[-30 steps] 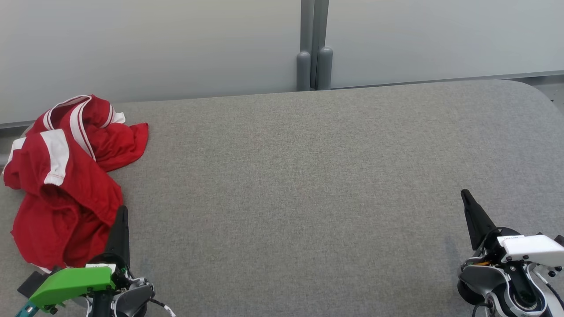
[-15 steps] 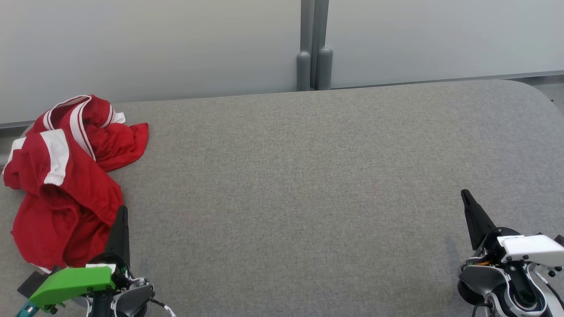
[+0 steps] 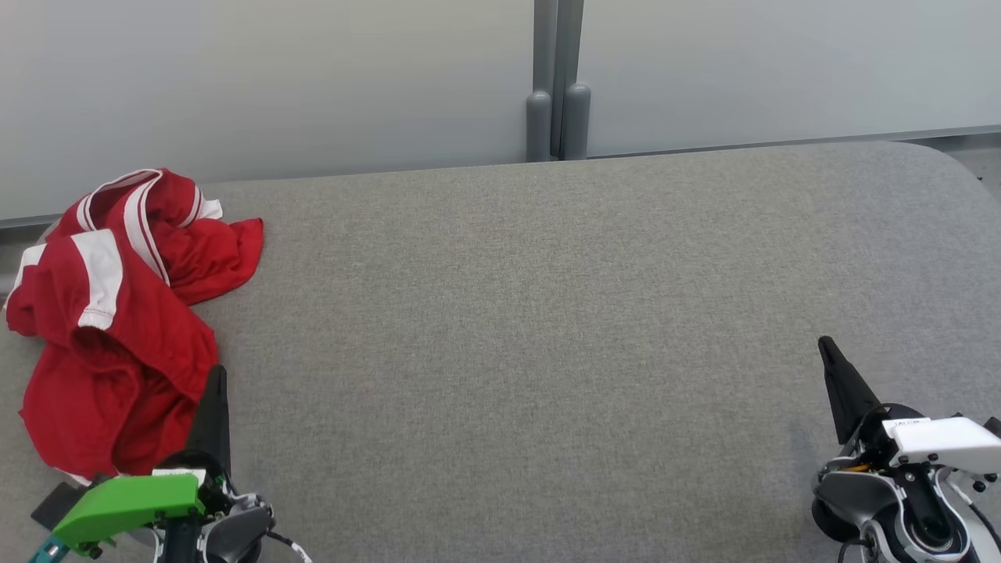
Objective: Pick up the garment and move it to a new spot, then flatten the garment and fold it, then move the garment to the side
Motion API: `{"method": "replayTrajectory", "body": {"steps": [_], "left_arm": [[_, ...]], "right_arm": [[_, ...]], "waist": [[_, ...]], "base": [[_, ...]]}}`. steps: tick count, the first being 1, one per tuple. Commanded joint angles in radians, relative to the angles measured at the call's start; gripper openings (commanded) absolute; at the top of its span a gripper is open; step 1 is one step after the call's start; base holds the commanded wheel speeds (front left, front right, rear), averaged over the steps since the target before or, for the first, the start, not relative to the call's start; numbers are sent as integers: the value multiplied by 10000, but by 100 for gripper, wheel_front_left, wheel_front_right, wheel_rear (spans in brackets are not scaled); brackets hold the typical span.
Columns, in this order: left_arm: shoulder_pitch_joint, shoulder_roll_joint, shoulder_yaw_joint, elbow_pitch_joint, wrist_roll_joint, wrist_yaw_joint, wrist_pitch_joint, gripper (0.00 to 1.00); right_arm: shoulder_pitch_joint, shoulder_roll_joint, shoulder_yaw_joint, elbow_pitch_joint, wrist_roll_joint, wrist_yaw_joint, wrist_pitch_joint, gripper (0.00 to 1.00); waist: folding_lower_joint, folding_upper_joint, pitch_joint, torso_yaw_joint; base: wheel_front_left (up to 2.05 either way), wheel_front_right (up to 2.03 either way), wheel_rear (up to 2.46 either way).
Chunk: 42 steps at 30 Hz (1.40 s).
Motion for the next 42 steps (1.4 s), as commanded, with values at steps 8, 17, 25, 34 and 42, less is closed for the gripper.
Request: {"method": "replayTrajectory", "body": {"steps": [8, 17, 25, 34, 42], "left_arm": [[288, -42, -165, 293, 84, 12, -115, 100], [400, -33, -510, -43, 717, 113, -497, 100], [395, -26, -772, -417, 1868, 340, -803, 100], [399, -18, -945, -845, 3430, 528, -1117, 100], [358, -11, -1053, -1080, 5336, 622, -1374, 100]], "right_arm": [[329, 117, 130, 285, -41, -4, -160, 100], [552, 99, 273, 69, -548, -3, -678, 100], [655, 84, 227, -348, -1795, -2, -1094, 100], [783, 69, 445, -1194, -4097, -1, -1520, 100], [929, 55, 646, -1715, -5707, 0, -1865, 100]], "waist": [[0, 1, -20, 3], [0, 5, -87, 21], [0, 8, -141, 36], [0, 12, -193, 57], [0, 15, -239, 74]], "base": [[0, 0, 0], [0, 0, 0], [0, 0, 0], [0, 0, 0], [0, 0, 0]]}}
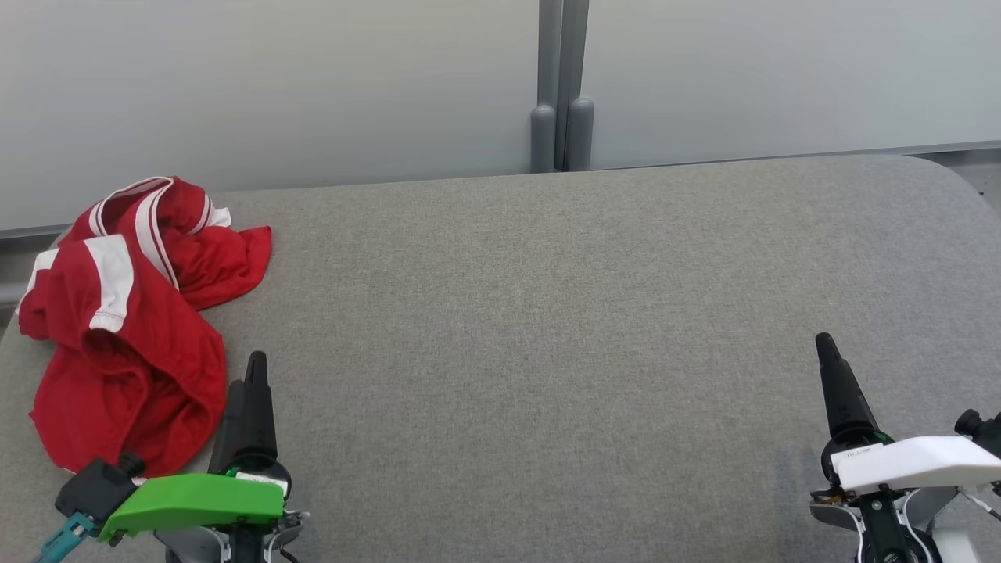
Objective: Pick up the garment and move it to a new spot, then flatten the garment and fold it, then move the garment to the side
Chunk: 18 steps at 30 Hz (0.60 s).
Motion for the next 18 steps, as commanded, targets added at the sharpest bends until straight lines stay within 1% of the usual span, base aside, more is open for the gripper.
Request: {"method": "replayTrajectory", "body": {"steps": [1, 2, 10, 15, 16, 18], "left_arm": [[-126, 55, -48, -240, 758, 32, -123, 100], [-126, 55, -48, -240, 758, 32, -123, 100], [-5, 67, -125, -324, 2598, 130, -355, 100], [95, 84, -181, -297, 3543, 192, -486, 100], [148, 99, -208, -263, 3893, 202, -548, 100], [195, 102, -227, -250, 4191, 223, -593, 100]], "right_arm": [[-9, -78, 84, -303, -551, 6, -167, 100], [-9, -78, 84, -303, -551, 6, -167, 100], [130, -89, 445, -491, -1983, 6, -483, 100], [200, -93, 690, -477, -2843, 7, -663, 100], [220, -95, 781, -440, -3195, 6, -737, 100], [242, -98, 849, -429, -3519, 7, -813, 100]], "waist": [[0, 15, -12, 7], [0, 15, -12, 7], [0, 18, -56, 37], [0, 20, -81, 59], [0, 21, -91, 63], [0, 21, -103, 65]], "base": [[0, 0, 0], [0, 0, 0], [0, 0, 0], [0, 0, 0], [0, 0, 0], [0, 0, 0]]}}
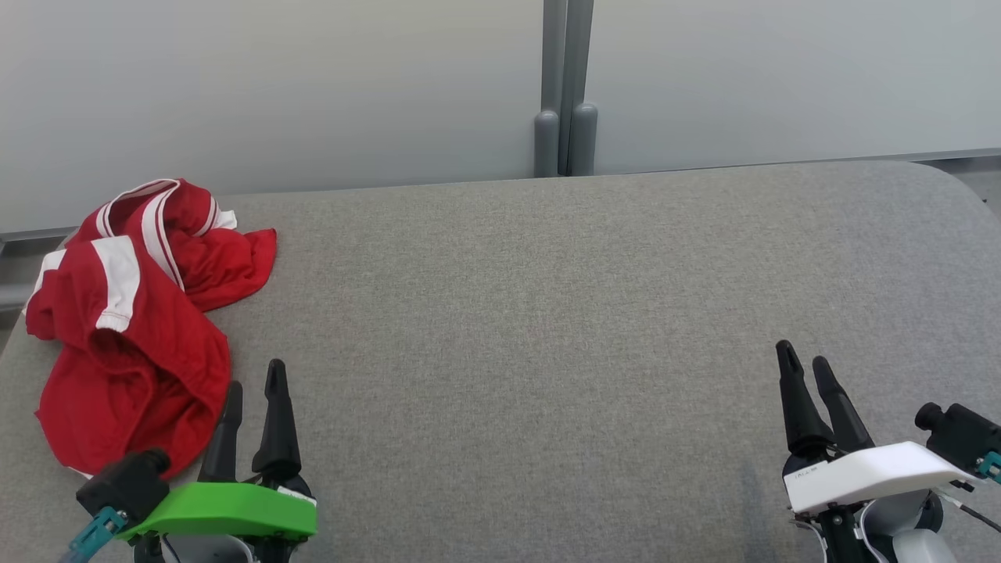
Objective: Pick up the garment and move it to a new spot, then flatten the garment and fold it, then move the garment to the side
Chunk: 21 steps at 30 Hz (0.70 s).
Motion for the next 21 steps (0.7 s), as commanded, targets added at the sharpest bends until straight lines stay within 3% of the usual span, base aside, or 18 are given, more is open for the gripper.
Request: {"method": "replayTrajectory", "body": {"steps": [1, 21], "left_arm": [[26, 86, -11, -104, 392, 73, -101, 100], [427, 92, -300, 17, 2774, 213, -561, 100]], "right_arm": [[-1, -63, 55, -136, -379, 5, -132, 100], [248, -85, 479, -69, -2962, 6, -761, 100]], "waist": [[0, 22, -10, 1], [0, 30, -141, 24]], "base": [[0, 0, 0], [0, 0, 0]]}}
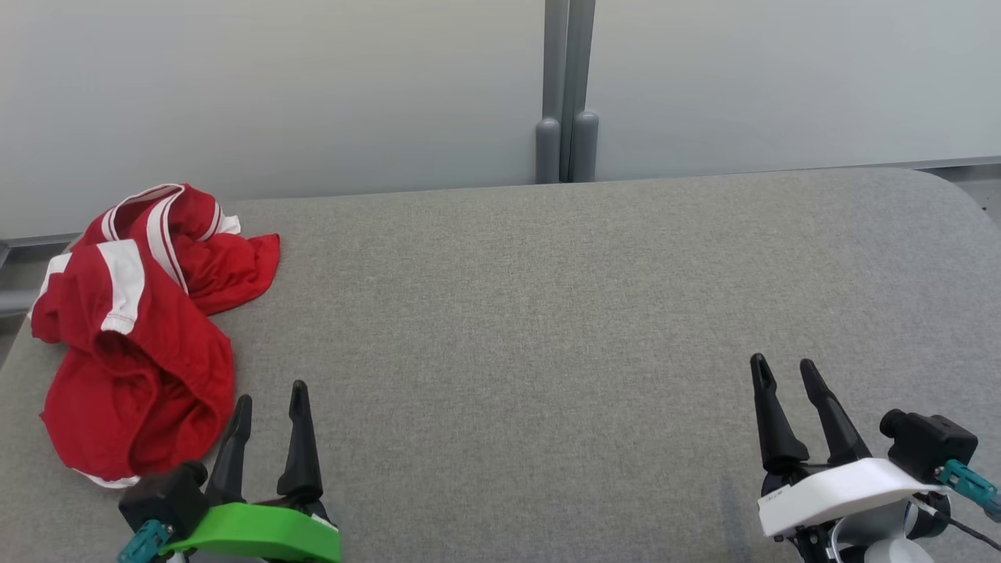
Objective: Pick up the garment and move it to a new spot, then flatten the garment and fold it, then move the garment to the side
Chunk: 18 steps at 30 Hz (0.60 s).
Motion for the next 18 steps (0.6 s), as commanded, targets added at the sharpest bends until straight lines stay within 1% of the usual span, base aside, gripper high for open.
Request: {"method": "replayTrajectory", "body": {"steps": [1, 18], "left_arm": [[50, 78, -24, -27, 337, 34, -91, 100], [211, 86, -135, 401, 1668, 128, -415, 100]], "right_arm": [[67, -63, 20, -30, -349, 4, -122, 100], [205, -78, -38, 75, -1916, 5, -542, 100]], "waist": [[0, 30, -18, 7], [0, 36, -237, 19]], "base": [[0, 0, 0], [0, 0, 0]]}}
